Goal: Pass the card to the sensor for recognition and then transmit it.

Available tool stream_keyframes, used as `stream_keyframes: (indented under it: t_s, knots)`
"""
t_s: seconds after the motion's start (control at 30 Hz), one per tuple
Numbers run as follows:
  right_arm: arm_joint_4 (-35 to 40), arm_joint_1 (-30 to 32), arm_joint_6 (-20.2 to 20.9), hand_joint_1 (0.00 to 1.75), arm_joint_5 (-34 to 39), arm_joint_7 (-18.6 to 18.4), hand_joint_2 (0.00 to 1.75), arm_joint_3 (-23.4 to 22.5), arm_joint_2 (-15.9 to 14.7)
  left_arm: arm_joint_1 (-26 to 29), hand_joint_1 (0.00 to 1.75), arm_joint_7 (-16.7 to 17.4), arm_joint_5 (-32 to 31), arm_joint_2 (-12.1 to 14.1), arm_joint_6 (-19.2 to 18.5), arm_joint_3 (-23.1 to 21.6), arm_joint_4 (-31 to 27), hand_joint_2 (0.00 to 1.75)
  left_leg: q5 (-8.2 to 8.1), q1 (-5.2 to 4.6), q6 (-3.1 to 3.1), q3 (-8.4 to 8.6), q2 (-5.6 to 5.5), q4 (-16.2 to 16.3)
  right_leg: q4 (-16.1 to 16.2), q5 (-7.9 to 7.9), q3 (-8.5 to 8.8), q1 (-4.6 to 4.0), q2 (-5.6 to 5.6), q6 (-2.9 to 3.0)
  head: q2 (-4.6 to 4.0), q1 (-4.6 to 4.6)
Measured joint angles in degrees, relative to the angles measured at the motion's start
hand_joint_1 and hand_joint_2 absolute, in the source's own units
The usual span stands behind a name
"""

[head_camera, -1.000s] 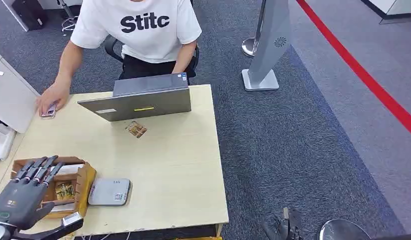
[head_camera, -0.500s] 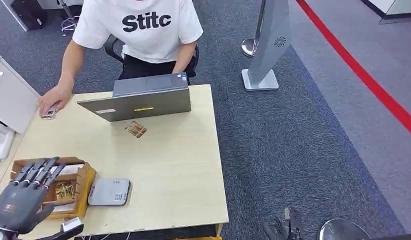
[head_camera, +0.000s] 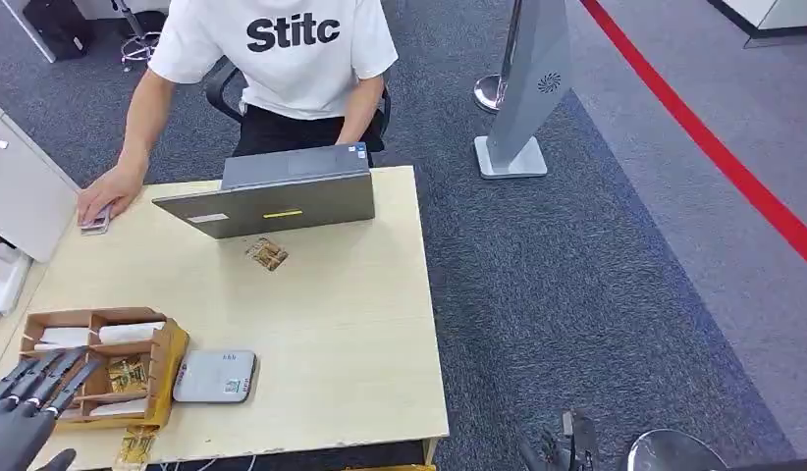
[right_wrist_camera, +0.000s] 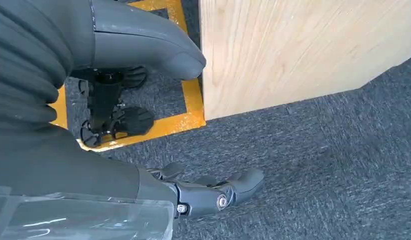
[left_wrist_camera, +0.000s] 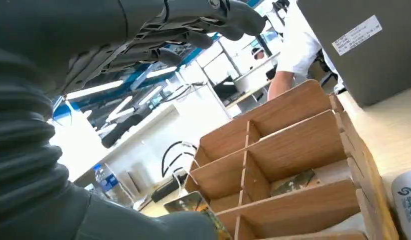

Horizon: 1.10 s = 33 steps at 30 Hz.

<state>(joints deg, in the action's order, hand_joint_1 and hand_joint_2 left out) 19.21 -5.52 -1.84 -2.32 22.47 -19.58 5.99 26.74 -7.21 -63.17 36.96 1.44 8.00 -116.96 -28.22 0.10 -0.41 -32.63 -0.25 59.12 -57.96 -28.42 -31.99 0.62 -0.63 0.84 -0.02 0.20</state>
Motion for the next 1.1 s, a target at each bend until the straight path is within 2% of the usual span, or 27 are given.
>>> stream_keyframes:
  t_s: [0.37, 0.47, 0.6, 0.83, 1.1]
  knots:
    - [-0.1, 0.0, 0.1, 0.00, -0.1, 0.2, 1.75, -0.3, 0.0, 2.3, 0.00, -0.3, 0.4, 0.2, 0.2, 2.6, -2.7, 1.75, 0.00, -0.01, 0.00, -0.01, -0.04, 0.0, 0.0, 0.00, 0.01, 0.01, 0.07, 0.00, 0.00, -0.02]
    - [-0.1, 0.0, 0.1, 0.00, -0.3, 0.2, 1.75, -0.3, 0.0, 1.1, 0.00, -1.6, -2.6, -1.1, 3.3, 2.4, -2.7, 1.75, 0.00, -0.01, 0.00, -0.01, -0.06, 0.0, 0.0, 0.00, 0.02, 0.01, 0.10, 0.00, 0.02, -0.02]
    - [-0.1, 0.0, 0.0, 0.00, -1.0, 0.6, 1.75, -0.4, 0.1, -0.9, 0.00, -1.2, -7.0, -3.4, 7.2, 1.3, -2.7, 1.75, 0.00, -0.01, 0.00, 0.00, -0.05, 0.0, 0.0, 0.00, 0.03, 0.01, 0.08, 0.00, 0.00, -0.02]
    - [-0.3, 0.0, -0.1, 0.00, -1.0, 0.9, 1.75, -0.7, 0.2, -2.0, 0.00, -1.0, -8.0, -5.6, 7.9, 0.0, -2.6, 1.75, 0.00, -0.01, 0.00, 0.00, -0.05, 0.0, 0.0, 0.00, 0.01, 0.01, 0.08, 0.00, 0.00, -0.02]
    - [-0.4, 0.0, -0.2, 0.00, -1.1, 0.9, 1.75, -0.8, 0.2, -2.3, 0.00, -0.4, -9.2, -6.4, 8.4, -0.9, -2.5, 1.75, 0.00, -0.01, 0.00, 0.00, -0.05, 0.0, 0.0, 0.00, 0.01, 0.01, 0.08, 0.00, 0.00, -0.02]
